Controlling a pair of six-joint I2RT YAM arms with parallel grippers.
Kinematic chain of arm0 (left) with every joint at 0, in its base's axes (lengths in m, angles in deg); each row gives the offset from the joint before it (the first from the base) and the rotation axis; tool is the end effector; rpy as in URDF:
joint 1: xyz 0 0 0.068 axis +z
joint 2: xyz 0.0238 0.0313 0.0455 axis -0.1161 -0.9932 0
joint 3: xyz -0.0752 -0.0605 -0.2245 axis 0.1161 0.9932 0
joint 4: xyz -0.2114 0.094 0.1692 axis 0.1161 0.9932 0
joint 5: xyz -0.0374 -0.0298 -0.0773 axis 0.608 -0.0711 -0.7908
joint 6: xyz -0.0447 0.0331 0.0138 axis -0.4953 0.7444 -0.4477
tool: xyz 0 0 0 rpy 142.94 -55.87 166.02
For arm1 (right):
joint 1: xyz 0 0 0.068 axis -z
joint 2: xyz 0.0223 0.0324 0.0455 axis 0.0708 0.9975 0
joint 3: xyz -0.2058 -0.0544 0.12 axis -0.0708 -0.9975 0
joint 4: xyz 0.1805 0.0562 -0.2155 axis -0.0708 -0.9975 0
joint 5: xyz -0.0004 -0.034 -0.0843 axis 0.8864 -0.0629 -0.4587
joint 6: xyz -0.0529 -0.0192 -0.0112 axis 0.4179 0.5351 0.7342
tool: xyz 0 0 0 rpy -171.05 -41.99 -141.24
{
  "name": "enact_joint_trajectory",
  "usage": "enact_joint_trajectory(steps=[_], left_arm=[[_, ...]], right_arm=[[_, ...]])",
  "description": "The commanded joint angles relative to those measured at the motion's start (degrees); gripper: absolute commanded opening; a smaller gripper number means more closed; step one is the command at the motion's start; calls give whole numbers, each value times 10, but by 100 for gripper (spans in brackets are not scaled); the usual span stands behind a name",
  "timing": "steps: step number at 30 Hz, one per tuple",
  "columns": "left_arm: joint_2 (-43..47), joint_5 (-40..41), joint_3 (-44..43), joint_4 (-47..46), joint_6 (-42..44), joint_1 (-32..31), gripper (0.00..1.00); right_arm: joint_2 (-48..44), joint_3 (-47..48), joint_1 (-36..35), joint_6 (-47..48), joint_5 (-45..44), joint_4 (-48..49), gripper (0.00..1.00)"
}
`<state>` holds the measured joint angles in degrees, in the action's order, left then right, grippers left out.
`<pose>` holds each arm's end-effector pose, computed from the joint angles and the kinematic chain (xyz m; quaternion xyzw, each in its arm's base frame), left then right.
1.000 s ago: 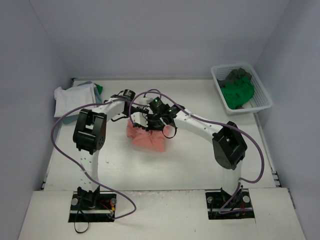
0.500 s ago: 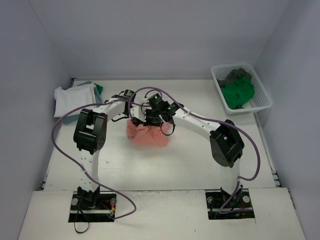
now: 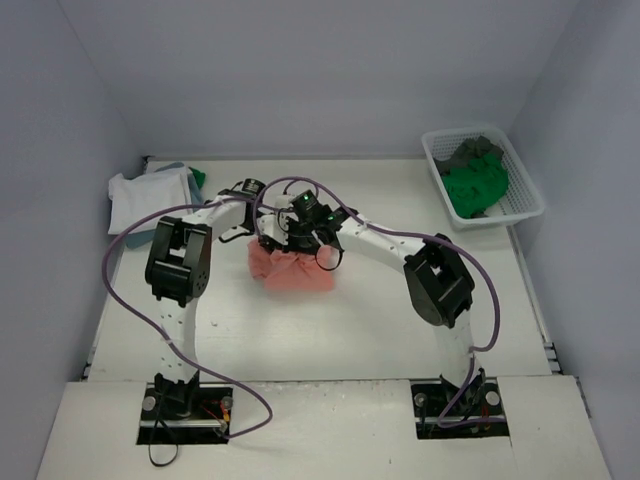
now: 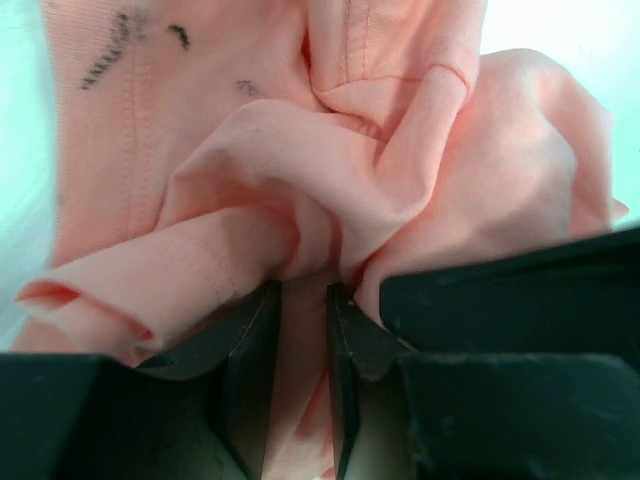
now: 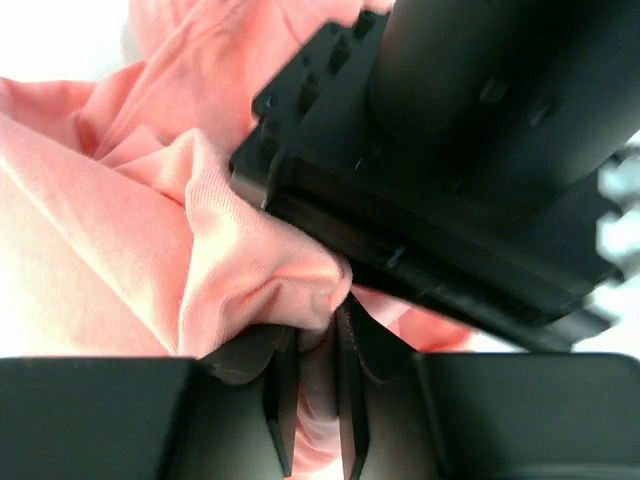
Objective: Fold and stack the t-shirts
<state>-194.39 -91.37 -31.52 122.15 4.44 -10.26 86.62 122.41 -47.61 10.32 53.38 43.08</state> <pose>0.4133 -0.1576 0.1244 0.2871 0.8508 -0.4118 0.1552 0.3422 0.3435 0.1799 -0.6867 0.5676 0.1325 0.4344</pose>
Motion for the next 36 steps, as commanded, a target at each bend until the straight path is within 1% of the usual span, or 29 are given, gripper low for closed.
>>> enact_joint_trajectory(steps=[1, 7, 10, 13, 14, 18, 19, 21, 22, 23, 24, 26, 27, 28, 31, 36], left_arm=[[76, -38, -44, 21, 1, 39, 21], [154, -54, -83, 34, 2, 119, 22], [188, -59, -94, 54, 16, 138, 22], [228, -74, -67, 65, 31, 136, 22], [237, -82, -58, 72, 41, 135, 22], [284, -99, -7, 81, 67, 135, 22], [300, -99, 8, 82, 71, 135, 22], [310, -103, 20, 89, 78, 136, 22], [316, -105, 26, 94, 81, 136, 22], [319, -112, 29, 103, 90, 136, 22], [320, -115, 33, 104, 92, 136, 22], [329, -121, 44, 104, 95, 136, 22], [332, -123, 47, 105, 96, 136, 22], [337, -124, 51, 107, 99, 136, 22], [339, -131, 52, 110, 99, 135, 22], [347, -140, 52, 116, 95, 134, 22]], right_arm=[[18, 18, 1, -3, -11, 37, 15], [37, 19, 0, -9, -11, 37, 17], [44, 21, 0, -15, -12, 36, 18], [53, 27, 0, -29, -24, 37, 25], [59, 30, 0, -36, -29, 37, 31], [73, 47, 2, -77, -56, 47, 40], [75, 48, 2, -84, -64, 57, 45], [79, 48, -2, -99, -100, 71, 46], [80, 51, -2, -101, -106, 77, 51], [78, 51, -2, -113, -112, 82, 53], [76, 50, -4, -122, -138, 100, 54], [62, 52, -4, -134, -157, 105, 55], [56, 48, -3, -149, -184, 128, 56], [51, 49, -2, -156, -189, 144, 57], [29, 57, 2, -179, -228, 152, 57], [-13, 56, 4, -194, -261, 158, 57]])
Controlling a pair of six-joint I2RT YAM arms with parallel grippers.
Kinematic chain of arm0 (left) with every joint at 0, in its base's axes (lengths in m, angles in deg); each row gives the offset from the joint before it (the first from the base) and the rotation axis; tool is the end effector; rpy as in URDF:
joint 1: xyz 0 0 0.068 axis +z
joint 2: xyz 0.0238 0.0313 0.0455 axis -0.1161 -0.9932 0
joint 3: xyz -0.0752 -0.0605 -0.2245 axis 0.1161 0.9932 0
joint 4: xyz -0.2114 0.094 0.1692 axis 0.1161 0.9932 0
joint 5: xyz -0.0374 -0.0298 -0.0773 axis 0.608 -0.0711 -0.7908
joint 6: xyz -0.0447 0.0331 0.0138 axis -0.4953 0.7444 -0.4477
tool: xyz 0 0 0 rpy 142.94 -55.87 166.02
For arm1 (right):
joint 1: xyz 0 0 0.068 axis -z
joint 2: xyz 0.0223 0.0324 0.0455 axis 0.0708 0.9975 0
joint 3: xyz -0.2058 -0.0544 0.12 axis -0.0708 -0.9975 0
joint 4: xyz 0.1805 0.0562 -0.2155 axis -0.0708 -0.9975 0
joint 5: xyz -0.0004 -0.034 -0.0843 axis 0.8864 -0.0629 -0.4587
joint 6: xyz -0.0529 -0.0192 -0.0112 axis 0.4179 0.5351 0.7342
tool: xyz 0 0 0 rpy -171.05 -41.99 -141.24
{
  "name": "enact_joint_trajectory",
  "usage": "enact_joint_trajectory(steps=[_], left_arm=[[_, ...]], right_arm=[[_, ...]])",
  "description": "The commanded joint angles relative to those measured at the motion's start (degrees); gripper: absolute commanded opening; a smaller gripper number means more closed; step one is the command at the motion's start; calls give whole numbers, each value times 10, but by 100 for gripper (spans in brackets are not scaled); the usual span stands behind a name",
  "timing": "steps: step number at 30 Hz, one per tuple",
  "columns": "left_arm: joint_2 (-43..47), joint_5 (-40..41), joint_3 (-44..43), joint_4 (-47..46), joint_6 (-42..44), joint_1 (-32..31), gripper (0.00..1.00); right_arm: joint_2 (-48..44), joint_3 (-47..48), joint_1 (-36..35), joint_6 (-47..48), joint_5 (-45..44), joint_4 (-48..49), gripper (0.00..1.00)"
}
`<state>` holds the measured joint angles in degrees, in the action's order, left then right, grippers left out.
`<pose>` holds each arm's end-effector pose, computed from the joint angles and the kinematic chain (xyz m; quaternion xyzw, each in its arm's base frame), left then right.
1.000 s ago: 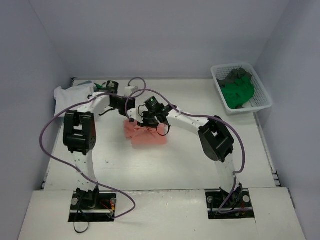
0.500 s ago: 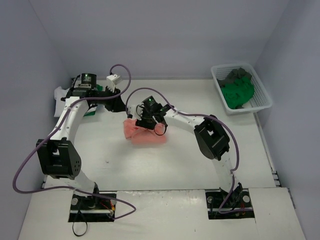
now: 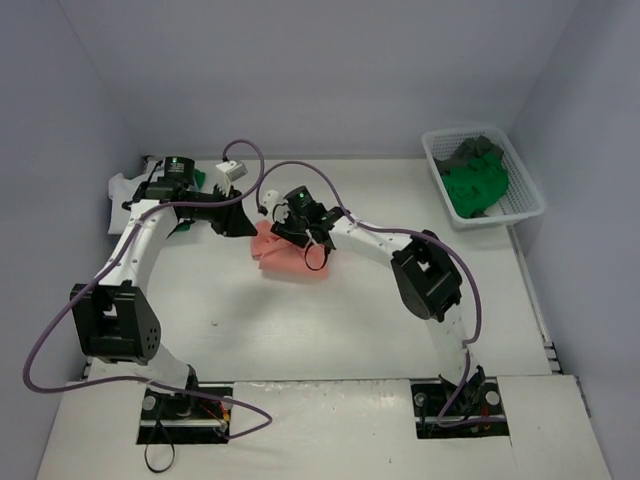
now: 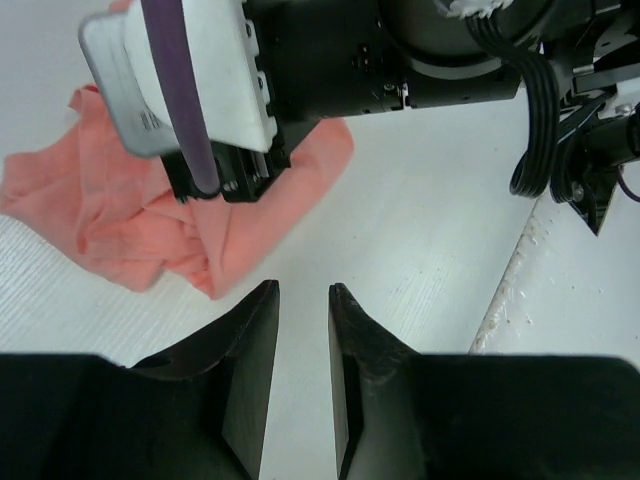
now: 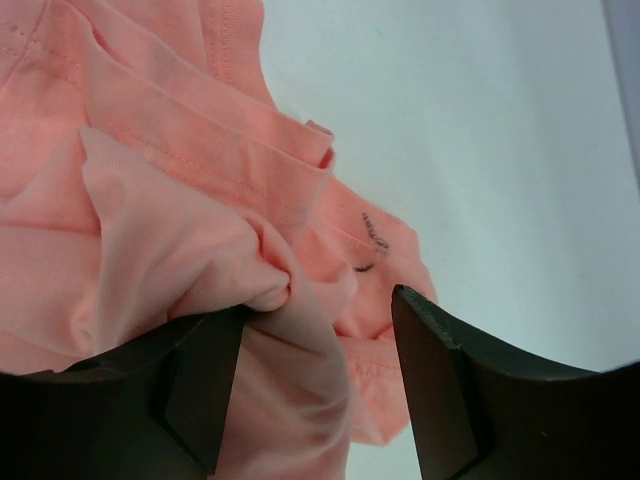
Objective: Fold and stack the t-shirts
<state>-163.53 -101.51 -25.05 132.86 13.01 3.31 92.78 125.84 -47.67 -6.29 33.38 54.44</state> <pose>0.3527 -0.0555 0.2912 0.3078 0.7845 -0.4241 0.3317 0.3727 0.3541 0.1673 -0.5236 0.6887 0.0465 0.4994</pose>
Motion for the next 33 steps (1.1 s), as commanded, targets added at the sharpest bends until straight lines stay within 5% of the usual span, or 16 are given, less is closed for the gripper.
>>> enact_joint_trajectory(steps=[1, 11, 14, 15, 17, 33], left_arm=[[43, -39, -11, 8, 7, -3, 22], [45, -34, 0, 10, 4, -36, 22], [36, -30, -6, 15, 5, -56, 22], [29, -27, -9, 16, 5, -62, 22], [15, -19, -17, 16, 5, -78, 22], [-100, 7, 1, -168, -67, -97, 15]], right_arm=[[-81, 19, 5, -34, -76, 46, 57], [-180, -17, 5, -42, -120, 44, 54], [-192, -26, 6, -40, -86, 17, 33], [-194, -31, 5, -41, -79, 11, 10], [-195, -42, 5, -37, -40, -1, 0], [-126, -93, 54, -66, 181, -19, 0]])
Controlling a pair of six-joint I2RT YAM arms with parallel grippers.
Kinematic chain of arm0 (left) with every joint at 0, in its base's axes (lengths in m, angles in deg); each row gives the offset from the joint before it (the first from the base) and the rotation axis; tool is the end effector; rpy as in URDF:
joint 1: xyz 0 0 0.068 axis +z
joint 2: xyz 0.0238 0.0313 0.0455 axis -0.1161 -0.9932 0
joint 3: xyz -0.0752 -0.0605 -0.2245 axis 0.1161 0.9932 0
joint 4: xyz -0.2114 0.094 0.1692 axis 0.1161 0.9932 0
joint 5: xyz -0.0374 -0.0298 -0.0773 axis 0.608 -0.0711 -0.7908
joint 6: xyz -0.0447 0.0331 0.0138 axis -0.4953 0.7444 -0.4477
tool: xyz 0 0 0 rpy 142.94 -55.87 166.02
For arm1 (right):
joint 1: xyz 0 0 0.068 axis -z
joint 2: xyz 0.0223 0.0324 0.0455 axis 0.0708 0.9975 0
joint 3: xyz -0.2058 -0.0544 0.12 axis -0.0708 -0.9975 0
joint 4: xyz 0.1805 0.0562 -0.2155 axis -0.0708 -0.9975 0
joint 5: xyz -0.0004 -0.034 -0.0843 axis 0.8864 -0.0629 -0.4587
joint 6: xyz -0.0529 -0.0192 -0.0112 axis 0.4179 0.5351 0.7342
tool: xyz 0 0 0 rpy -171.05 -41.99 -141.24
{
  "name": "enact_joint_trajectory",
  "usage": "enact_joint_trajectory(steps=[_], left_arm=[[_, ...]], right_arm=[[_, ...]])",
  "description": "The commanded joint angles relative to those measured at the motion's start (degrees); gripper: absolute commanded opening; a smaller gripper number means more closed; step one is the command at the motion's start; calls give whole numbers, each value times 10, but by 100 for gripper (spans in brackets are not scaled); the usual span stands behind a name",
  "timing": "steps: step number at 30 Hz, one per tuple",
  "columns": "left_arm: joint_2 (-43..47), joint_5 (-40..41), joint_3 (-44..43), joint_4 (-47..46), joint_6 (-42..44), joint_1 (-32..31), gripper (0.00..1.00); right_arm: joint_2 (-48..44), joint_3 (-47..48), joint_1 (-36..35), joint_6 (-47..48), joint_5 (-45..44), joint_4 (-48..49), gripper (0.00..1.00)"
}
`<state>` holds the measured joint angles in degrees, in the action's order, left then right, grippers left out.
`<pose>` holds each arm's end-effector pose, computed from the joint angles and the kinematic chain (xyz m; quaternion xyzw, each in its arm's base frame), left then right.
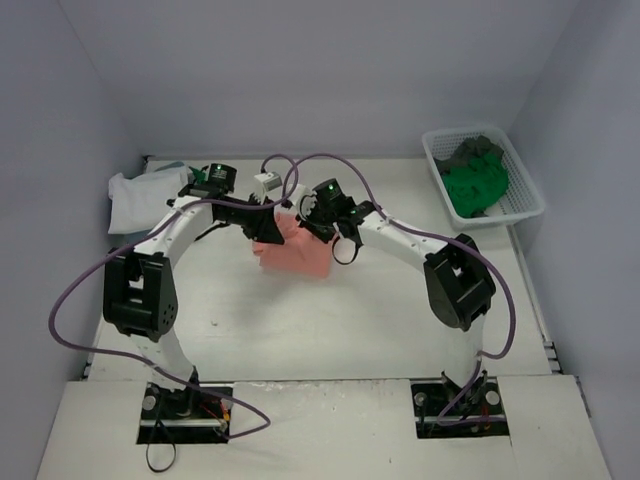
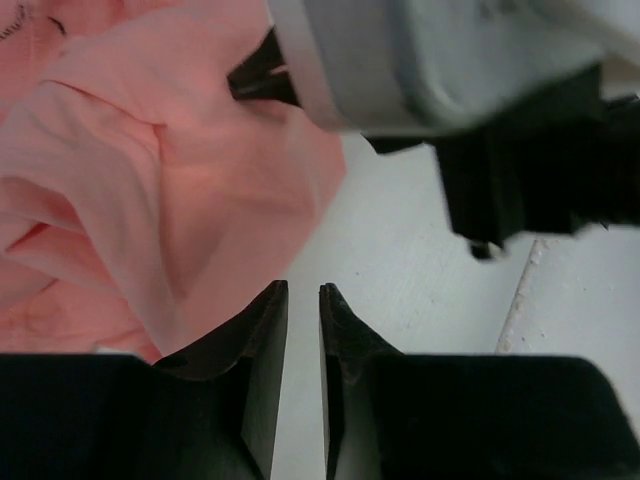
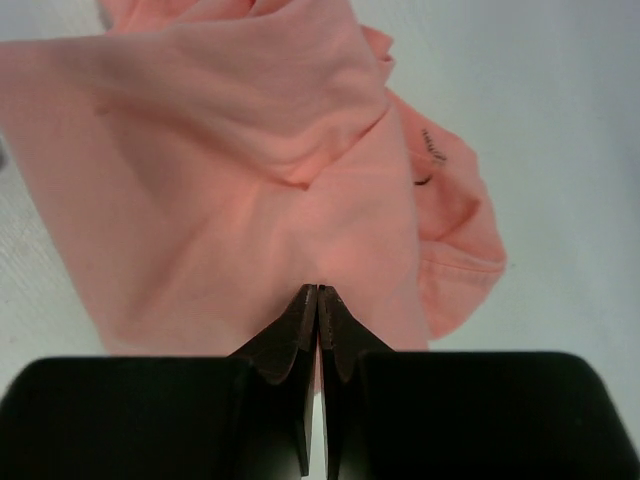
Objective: Fold and stack the t-shirts
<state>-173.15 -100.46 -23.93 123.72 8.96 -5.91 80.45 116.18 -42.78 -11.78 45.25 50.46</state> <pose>0.3746 -0.1187 0.2335 0.3361 0.7796 -0.4542 0.2701 0.3627 0.3006 0.2010 -0.5031 0.7075 0.1373 0.4770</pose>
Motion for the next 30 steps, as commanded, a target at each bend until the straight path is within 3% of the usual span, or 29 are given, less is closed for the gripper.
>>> enact_joint_trajectory(steps=[1, 8, 12, 25, 28, 30], left_arm=[[-19, -1, -12, -86, -33, -4, 14], [-85, 28, -36, -164, -81, -10, 10], [-132, 93, -46, -190, -104, -21, 7], [-200, 198, -94, -146, -118, -53, 6], [-223, 202, -113, -118, -124, -57, 6], [-221, 198, -119, -115, -123, -57, 6]], right_arm=[[2, 3, 5, -13, 71, 21, 0], [25, -4, 6, -13, 85, 15, 0], [36, -6, 8, -12, 94, 14, 0], [50, -22, 15, -2, 107, 10, 0], [41, -19, 15, -7, 100, 11, 12], [33, -17, 15, -9, 87, 10, 29]])
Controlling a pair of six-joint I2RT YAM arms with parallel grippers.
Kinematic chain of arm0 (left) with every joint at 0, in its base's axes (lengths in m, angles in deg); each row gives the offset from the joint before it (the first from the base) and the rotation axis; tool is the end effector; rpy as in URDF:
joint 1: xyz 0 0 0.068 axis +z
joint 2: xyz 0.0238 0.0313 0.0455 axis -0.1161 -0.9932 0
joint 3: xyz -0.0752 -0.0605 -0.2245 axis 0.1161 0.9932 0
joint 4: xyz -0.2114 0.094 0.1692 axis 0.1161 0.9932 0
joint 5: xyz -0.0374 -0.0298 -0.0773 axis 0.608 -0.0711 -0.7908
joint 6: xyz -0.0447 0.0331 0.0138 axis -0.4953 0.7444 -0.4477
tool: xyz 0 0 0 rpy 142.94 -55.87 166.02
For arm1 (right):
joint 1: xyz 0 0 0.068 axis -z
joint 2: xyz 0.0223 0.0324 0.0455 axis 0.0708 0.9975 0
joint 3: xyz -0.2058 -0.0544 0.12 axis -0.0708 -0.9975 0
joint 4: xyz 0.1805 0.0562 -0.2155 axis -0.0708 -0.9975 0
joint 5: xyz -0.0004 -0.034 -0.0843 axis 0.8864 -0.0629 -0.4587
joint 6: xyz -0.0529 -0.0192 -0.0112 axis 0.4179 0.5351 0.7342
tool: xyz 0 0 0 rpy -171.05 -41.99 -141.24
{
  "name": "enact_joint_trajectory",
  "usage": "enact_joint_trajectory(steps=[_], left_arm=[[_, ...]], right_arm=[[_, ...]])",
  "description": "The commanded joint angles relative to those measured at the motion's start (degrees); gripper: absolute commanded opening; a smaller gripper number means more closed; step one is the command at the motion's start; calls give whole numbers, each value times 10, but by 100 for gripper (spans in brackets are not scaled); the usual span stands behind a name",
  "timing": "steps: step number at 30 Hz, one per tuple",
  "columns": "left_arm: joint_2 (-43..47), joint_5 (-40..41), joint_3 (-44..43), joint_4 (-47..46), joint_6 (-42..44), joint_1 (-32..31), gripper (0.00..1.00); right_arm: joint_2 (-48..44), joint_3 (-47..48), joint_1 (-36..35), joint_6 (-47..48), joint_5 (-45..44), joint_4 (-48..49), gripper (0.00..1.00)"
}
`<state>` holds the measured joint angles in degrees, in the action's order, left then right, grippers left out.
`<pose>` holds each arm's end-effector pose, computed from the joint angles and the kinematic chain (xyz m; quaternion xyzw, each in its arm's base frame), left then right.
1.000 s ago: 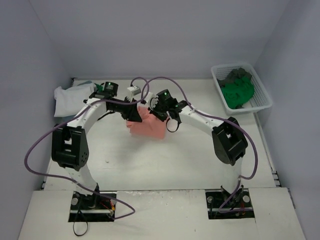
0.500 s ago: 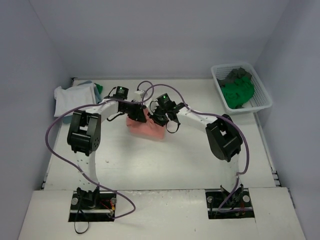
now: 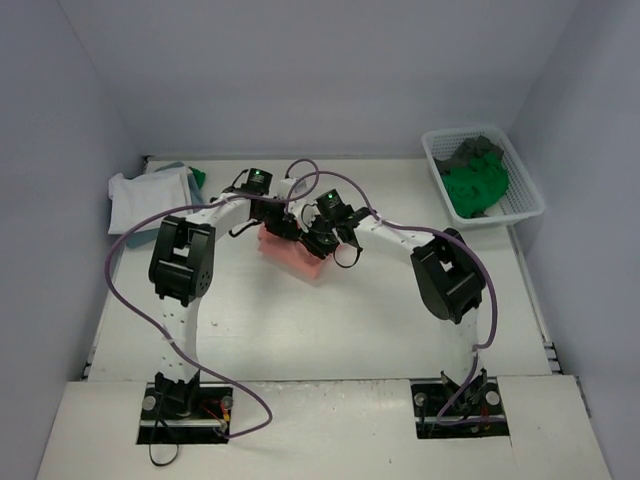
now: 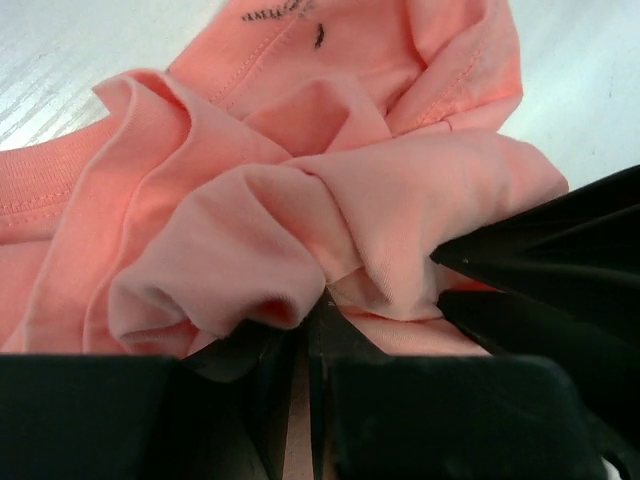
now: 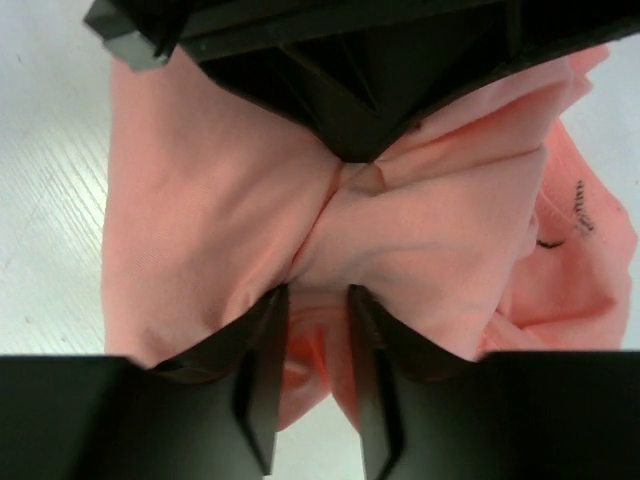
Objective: Fold and stack the t-shirts
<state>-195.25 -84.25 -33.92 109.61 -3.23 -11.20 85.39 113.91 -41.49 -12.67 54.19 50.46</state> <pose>0.4395 -0.1699 0.1391 0.2656 0.8547 -0.3711 0.2476 0.3640 0.2959 0.1490 -0.5240 0.7190 0.2010 0.4100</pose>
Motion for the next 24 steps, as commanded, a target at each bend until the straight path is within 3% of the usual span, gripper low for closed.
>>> enact_joint_trajectory(steps=[1, 5, 7, 11, 13, 16, 17, 24], left_arm=[[6, 35, -18, 23, 0, -4, 6], [55, 43, -27, 34, 6, -3, 8], [67, 43, -37, 45, 12, -3, 17], [74, 45, -65, 84, 20, -2, 17], [66, 38, -67, 98, 19, -3, 17], [62, 31, -57, 99, 17, -4, 17], [63, 30, -55, 98, 16, -4, 17], [71, 48, -61, 99, 17, -3, 13]], right_arm=[[-28, 5, 2, -1, -7, 11, 32], [-60, 8, 2, -8, -22, 11, 36], [-74, 13, 2, -12, -28, 10, 36], [-91, 25, 2, -17, -36, 11, 32], [-100, 36, 2, -20, -37, 11, 29], [-112, 44, 1, -25, -30, 12, 15], [-115, 45, 1, -26, -10, 11, 4], [-64, 64, -11, -19, 63, -10, 0]])
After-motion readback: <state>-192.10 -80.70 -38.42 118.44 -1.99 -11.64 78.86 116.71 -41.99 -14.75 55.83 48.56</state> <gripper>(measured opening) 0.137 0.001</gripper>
